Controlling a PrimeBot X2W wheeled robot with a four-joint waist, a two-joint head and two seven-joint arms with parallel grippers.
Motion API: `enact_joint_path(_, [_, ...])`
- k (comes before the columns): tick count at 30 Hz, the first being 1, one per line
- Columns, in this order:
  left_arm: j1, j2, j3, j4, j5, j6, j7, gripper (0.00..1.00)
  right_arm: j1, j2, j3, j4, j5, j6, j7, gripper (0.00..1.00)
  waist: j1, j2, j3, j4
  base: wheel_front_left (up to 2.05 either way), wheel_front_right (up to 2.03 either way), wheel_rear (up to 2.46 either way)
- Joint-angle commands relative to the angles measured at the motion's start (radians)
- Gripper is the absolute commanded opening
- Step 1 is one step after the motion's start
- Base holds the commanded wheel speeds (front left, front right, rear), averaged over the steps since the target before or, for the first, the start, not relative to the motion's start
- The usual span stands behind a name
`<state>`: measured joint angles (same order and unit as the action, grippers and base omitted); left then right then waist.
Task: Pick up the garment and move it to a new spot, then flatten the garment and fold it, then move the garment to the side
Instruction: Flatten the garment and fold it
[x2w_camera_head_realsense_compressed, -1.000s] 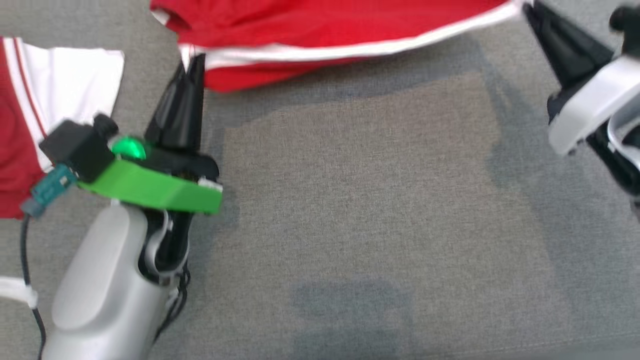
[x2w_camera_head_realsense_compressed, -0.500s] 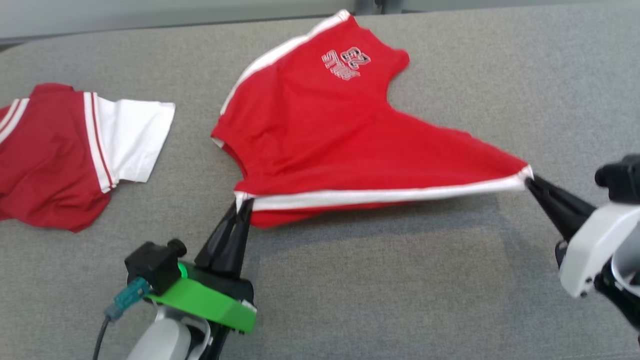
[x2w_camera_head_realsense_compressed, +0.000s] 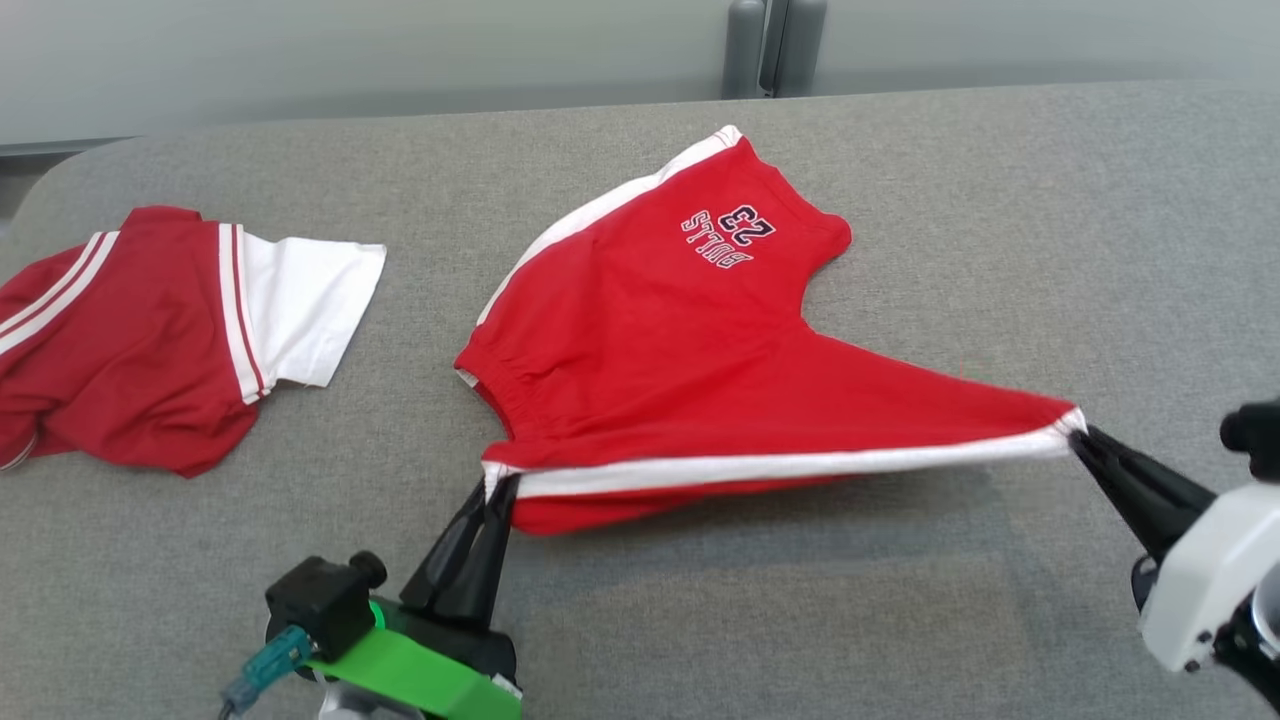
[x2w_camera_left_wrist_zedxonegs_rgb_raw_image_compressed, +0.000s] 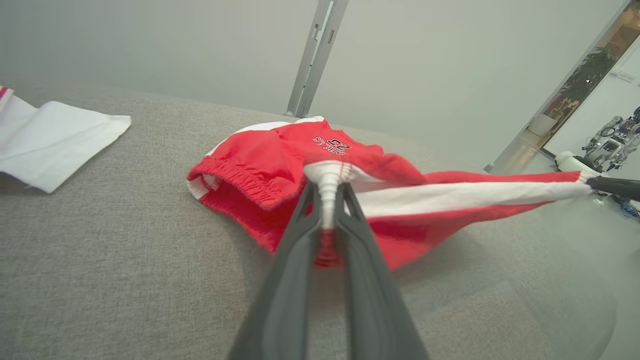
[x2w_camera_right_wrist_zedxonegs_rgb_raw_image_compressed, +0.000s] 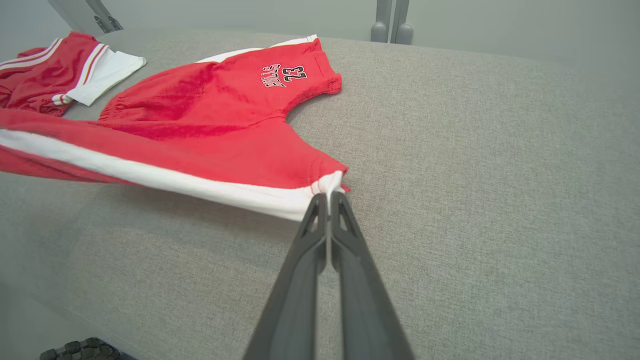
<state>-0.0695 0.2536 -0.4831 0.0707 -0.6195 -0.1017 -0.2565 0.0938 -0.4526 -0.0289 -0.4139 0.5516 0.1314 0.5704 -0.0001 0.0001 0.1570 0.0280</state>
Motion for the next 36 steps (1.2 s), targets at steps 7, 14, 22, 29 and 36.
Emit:
enact_joint_path(7, [-0.137, -0.029, 0.021, 0.025, -0.013, -0.004, 0.005, 0.00, -0.282, -0.122, 0.141, 0.123, 0.039, -0.001, 0.071, 0.00, 0.0001, -0.0001, 0.054, 0.013, 0.00, 0.00, 0.00])
enact_joint_path(14, [-0.326, -0.100, 0.008, 0.106, -0.036, -0.015, 0.011, 0.00, -0.668, -0.233, 0.360, 0.335, 0.026, -0.001, 0.108, 0.00, 0.0001, -0.0001, 0.135, 0.087, 0.00, 0.00, 0.00])
enact_joint_path(22, [-0.482, -0.165, -0.031, 0.214, -0.048, -0.020, 0.018, 0.00, -0.967, -0.266, 0.539, 0.558, 0.005, -0.001, 0.054, 0.00, 0.0001, -0.0001, 0.216, 0.176, 0.00, 0.00, 0.00])
enact_joint_path(29, [-0.558, -0.193, -0.064, 0.288, -0.060, -0.016, 0.013, 0.00, -1.131, -0.243, 0.626, 0.700, -0.017, -0.001, -0.009, 0.00, 0.0001, -0.0001, 0.261, 0.230, 0.00, 0.00, 0.00])
enact_joint_path(36, [-0.639, -0.202, -0.110, 0.362, -0.103, -0.003, 0.010, 0.00, -1.256, -0.226, 0.675, 0.852, -0.039, -0.001, -0.074, 0.00, 0.0001, -0.0001, 0.304, 0.286, 0.00, 0.00, 0.00])
